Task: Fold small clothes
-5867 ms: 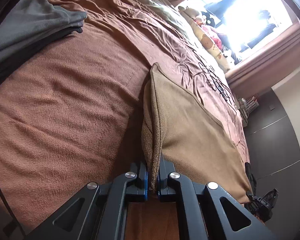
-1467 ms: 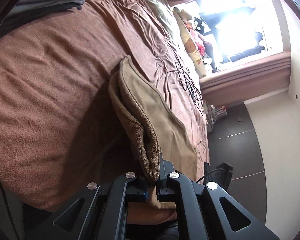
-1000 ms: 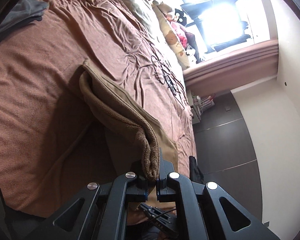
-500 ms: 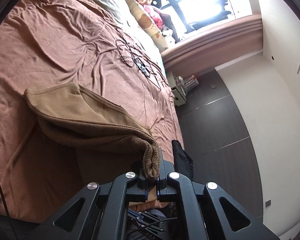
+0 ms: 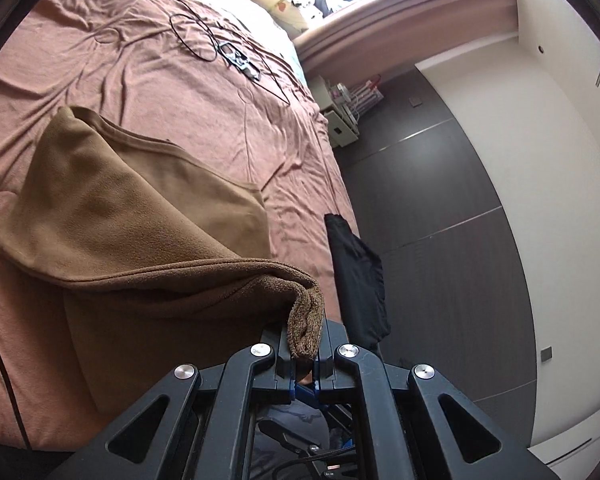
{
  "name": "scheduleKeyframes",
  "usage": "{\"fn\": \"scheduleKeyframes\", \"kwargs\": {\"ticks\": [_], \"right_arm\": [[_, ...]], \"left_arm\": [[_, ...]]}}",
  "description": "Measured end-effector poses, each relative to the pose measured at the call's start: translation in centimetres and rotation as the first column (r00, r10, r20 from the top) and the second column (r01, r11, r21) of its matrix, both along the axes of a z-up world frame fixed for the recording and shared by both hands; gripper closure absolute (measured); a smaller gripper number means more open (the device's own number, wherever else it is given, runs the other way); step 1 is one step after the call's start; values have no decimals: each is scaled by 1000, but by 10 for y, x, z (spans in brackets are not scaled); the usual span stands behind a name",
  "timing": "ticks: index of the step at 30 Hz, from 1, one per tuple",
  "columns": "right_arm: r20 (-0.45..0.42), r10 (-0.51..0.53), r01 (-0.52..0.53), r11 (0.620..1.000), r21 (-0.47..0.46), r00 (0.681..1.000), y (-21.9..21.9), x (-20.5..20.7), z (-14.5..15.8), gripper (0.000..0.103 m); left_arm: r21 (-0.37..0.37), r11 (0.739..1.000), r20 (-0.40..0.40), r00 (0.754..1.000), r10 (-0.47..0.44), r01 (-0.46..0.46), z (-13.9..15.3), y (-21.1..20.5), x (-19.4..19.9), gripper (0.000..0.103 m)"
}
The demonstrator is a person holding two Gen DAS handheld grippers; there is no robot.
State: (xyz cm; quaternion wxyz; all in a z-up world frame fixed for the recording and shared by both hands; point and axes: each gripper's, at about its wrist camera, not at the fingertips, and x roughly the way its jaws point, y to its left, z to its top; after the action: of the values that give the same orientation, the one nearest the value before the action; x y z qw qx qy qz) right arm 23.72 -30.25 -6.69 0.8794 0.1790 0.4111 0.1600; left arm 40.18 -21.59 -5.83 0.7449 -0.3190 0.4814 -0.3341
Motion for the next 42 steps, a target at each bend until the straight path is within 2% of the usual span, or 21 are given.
{"fn": "scheduleKeyframes", "kwargs": {"ticks": [3,6,9,10,11,12,16,22,24,26,27,29,34,42], "right_arm": [[-17,-21,21,1000,-3,1000,-10,-4,-3,31],[-51,-43,42,999,-12,998,-17,1,-8,31],[-72,-42,39,999,-36,997,-20,3,-7,31],[-78,-38,34,998,-44,996,-20,4,-6,31],[-86,-32,28,998,-51,996,-18,7,-3,31],[-92,-28,22,998,-65,995,-18,11,-3,31],[-111,16,-31,990,-141,994,-6,24,-2,31],[-142,80,-118,951,-286,987,26,50,-13,34],[-144,84,-128,934,-333,986,33,58,-16,59],[-151,81,-132,922,-364,985,38,64,-18,73],[-150,82,-133,919,-372,985,39,66,-18,85],[-136,75,-121,922,-368,988,37,67,-17,96],[-97,59,-87,945,-314,994,19,60,-9,99],[-131,-27,-2,977,-212,991,-33,48,-19,99]], "left_arm": [[13,999,-13,999,-50,50,-9,-28,-1,98],[62,992,-50,993,-104,107,-24,-53,0,94],[37,990,-84,988,-129,133,-38,-58,-2,71],[32,991,-89,988,-124,128,-40,-55,-4,57],[30,993,-88,990,-112,115,-42,-50,-6,48],[33,995,-83,992,-95,98,-42,-44,-8,46],[61,998,-70,997,-27,31,-45,-14,-14,46],[180,981,-95,991,91,-73,-72,29,-27,46],[210,973,-118,985,125,-99,-86,40,-31,46],[242,963,-140,977,158,-121,-97,49,-34,46],[257,958,-151,974,172,-129,-104,53,-35,46],[277,952,-176,967,184,-131,-117,59,-37,46],[301,949,-223,960,169,-97,-138,55,-40,46],[328,942,-205,969,139,-66,-142,40,-42,46]]}}
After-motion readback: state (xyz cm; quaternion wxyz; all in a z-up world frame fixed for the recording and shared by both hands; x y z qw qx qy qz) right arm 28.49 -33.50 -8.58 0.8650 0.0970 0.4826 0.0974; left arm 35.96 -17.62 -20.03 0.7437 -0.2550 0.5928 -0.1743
